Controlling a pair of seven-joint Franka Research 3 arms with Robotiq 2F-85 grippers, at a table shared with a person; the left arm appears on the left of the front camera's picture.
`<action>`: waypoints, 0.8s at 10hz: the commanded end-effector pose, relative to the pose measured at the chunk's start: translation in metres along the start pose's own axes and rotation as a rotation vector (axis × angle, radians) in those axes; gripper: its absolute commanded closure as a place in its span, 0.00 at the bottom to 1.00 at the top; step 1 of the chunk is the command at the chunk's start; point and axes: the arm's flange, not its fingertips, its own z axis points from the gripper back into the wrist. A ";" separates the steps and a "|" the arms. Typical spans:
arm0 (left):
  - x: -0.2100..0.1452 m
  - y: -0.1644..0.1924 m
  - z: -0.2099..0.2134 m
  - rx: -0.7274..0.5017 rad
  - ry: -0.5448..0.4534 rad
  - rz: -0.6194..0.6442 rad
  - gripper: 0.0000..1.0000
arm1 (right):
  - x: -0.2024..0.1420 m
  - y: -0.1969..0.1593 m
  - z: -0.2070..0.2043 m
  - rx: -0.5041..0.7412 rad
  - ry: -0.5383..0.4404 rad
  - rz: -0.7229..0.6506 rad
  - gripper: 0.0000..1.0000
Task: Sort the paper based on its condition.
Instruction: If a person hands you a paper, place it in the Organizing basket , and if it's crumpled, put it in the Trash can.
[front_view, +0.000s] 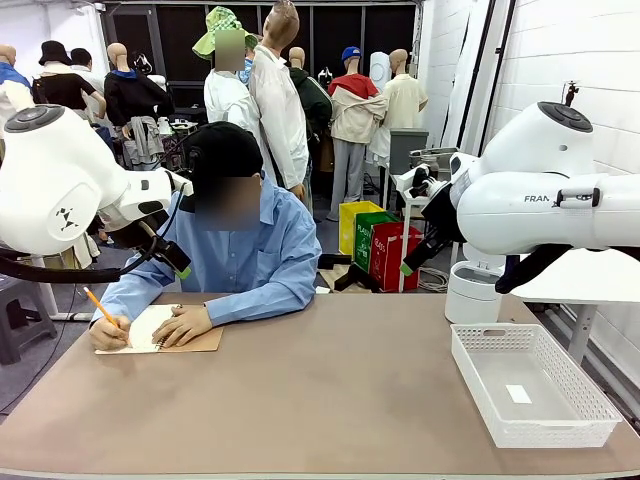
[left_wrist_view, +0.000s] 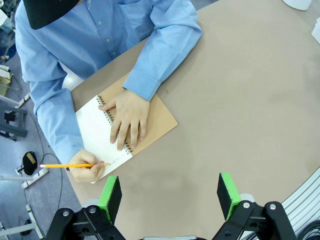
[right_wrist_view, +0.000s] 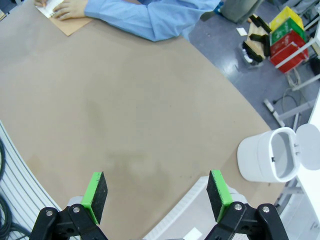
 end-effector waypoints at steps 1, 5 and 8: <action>0.000 0.000 0.000 -0.003 -0.001 0.002 0.00 | 0.000 0.000 -0.001 0.000 0.002 0.000 0.00; 0.000 0.000 0.000 -0.003 -0.001 0.002 0.00 | 0.000 0.000 -0.001 0.000 0.002 0.000 0.00; 0.000 0.000 0.000 -0.003 -0.001 0.002 0.00 | 0.000 0.000 -0.001 0.000 0.002 0.000 0.00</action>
